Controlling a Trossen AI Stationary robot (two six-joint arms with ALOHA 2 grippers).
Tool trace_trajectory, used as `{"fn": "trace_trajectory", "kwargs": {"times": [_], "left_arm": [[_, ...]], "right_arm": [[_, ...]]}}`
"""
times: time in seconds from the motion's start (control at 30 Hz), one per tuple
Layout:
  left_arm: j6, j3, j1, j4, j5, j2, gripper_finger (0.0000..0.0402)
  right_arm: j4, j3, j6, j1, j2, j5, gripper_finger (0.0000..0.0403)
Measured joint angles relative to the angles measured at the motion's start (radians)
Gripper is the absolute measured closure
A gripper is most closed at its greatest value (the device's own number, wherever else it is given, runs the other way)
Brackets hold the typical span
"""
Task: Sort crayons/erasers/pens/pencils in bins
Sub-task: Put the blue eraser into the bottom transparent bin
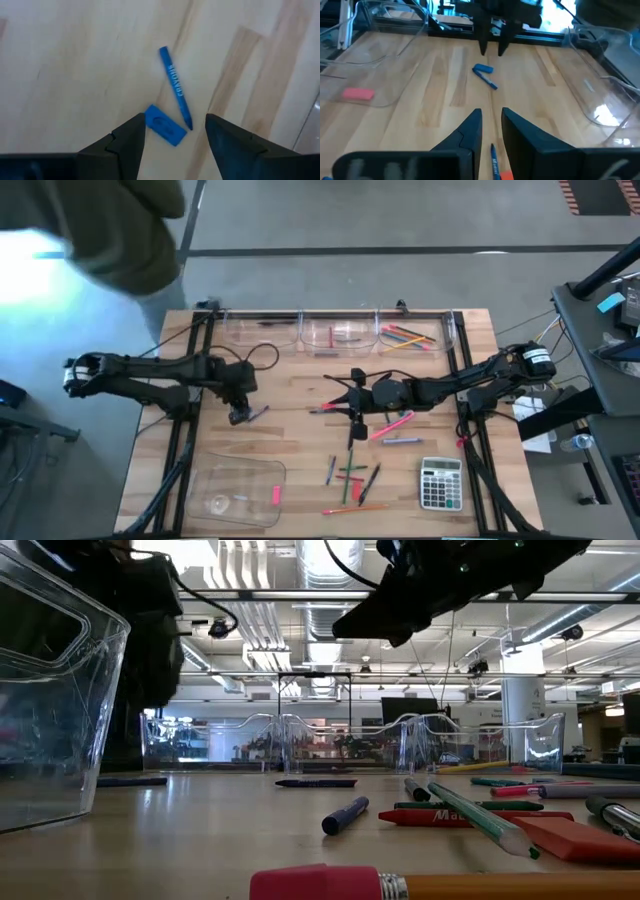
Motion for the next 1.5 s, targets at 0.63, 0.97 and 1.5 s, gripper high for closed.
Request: {"fn": "trace_trajectory", "kwargs": {"times": [0.63, 0.97, 1.5], "left_arm": [[0.346, 0.316, 0.065, -0.255, 0.004, 0.483, 0.0208], [0.601, 0.332, 0.069, -0.317, -0.037, 0.598, 0.0208], [0.484, 0.317, 0.031, -0.283, 0.023, 0.583, 0.0208]], "right_arm": [[-0.039, 0.002, -0.044, 0.000, 0.000, 0.001, 0.0339], [-0.083, 0.002, -0.059, 0.000, 0.000, 0.001, 0.0339], [-0.084, 0.002, -0.082, 0.000, 0.000, 0.001, 0.0339]]}}
